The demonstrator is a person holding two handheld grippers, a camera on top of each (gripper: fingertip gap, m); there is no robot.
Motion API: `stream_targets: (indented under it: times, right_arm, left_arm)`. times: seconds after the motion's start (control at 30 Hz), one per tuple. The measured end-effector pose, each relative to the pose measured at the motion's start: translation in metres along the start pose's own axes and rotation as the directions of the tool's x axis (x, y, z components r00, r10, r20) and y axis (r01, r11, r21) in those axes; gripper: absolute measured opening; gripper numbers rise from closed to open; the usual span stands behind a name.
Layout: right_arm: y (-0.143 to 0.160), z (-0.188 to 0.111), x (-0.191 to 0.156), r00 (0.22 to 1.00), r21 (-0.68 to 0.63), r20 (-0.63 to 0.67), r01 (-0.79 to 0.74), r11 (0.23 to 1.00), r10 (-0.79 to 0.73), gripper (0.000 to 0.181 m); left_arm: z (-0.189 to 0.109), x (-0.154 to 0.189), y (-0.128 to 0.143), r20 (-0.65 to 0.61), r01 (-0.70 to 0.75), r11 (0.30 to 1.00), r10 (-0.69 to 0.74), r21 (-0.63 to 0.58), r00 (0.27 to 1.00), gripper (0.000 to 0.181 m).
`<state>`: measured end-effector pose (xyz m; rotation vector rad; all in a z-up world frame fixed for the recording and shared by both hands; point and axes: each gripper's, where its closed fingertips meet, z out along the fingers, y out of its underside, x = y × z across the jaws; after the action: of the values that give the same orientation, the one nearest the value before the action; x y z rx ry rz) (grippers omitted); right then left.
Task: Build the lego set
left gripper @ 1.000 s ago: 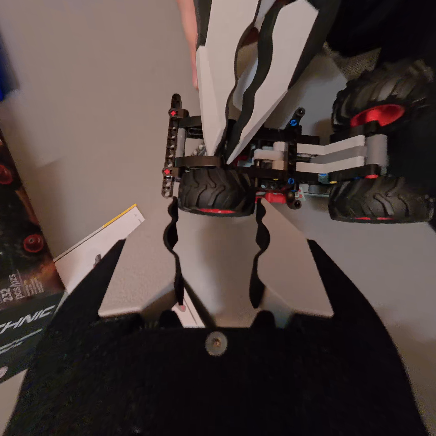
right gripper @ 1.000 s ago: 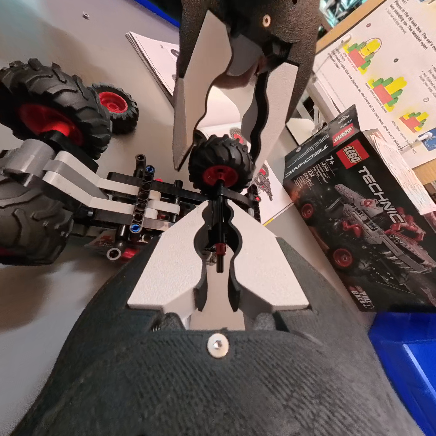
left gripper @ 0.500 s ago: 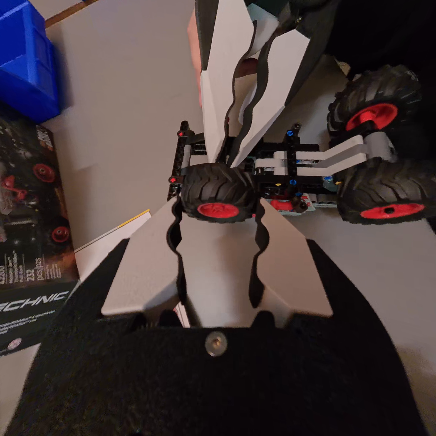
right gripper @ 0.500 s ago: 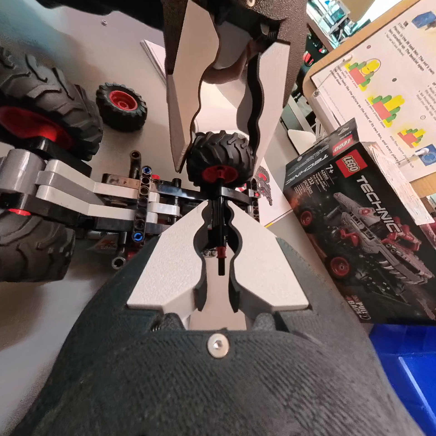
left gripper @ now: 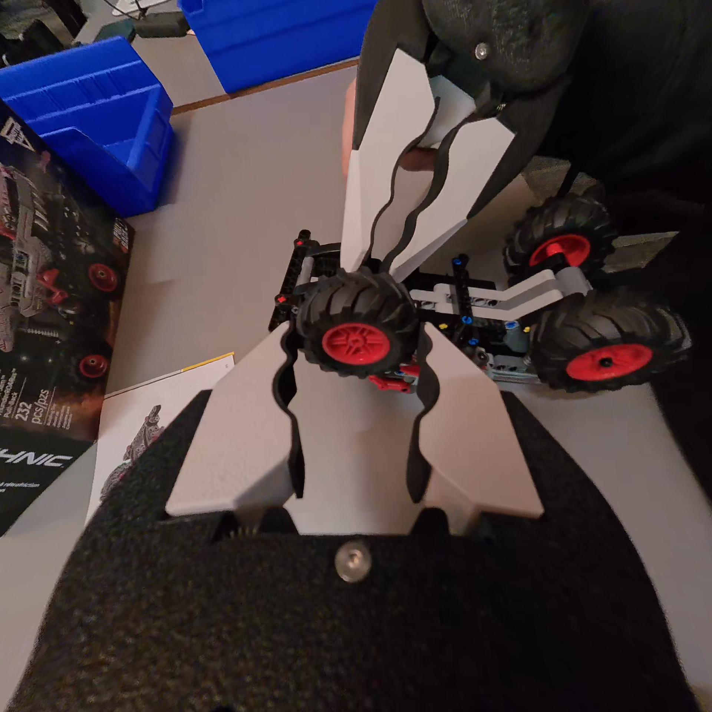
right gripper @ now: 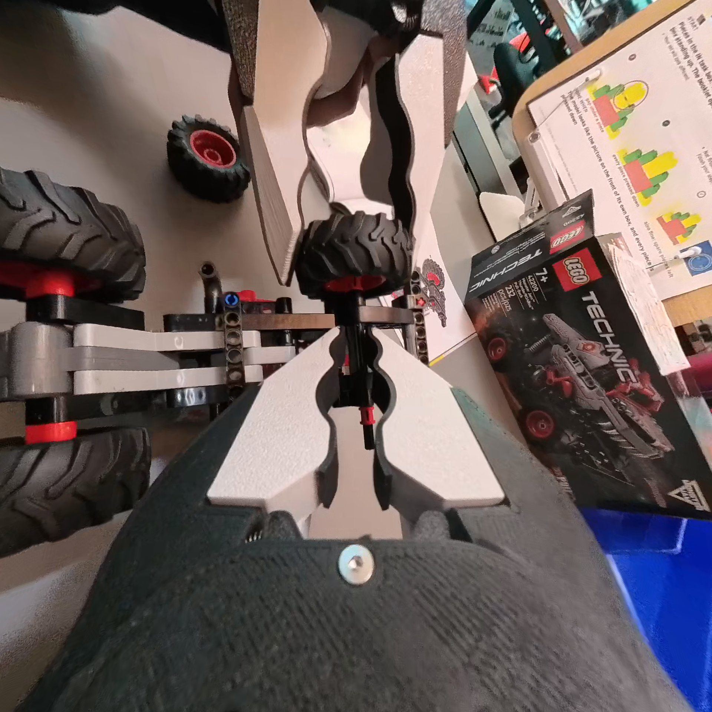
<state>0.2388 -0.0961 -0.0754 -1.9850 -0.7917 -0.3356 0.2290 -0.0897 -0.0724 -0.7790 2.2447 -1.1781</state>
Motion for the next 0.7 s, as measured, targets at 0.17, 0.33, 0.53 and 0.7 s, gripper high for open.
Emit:
stream_targets:
  times: [0.17, 0.33, 0.53, 0.7]
  right_arm:
    - [0.001, 0.003, 0.000, 0.995, -0.120, 0.008, 0.095, 0.988, -0.095, 0.010]
    - [0.001, 0.006, 0.001, 0.985, -0.236, -0.002, 0.169, 0.957, -0.175, 0.012]
    - [0.003, 0.003, 0.000, 0.979, -0.328, 0.002, 0.195, 0.924, -0.206, 0.014]
    - [0.003, 0.008, -0.001, 0.971, -0.355, 0.016, 0.230, 0.906, -0.240, 0.012]
  left_arm:
    - [-0.001, -0.001, 0.001, 0.026, 0.000, 1.000, 0.000, 0.001, 1.000, 0.058]
    - [-0.002, -0.002, 0.003, 0.015, 0.038, 0.997, -0.039, 0.061, 0.999, 0.059]
    - [-0.009, 0.000, 0.011, -0.024, 0.098, 0.986, -0.096, 0.137, 0.995, 0.058]
    - [-0.012, -0.001, 0.016, -0.019, 0.102, 0.983, -0.101, 0.152, 0.995, 0.059]
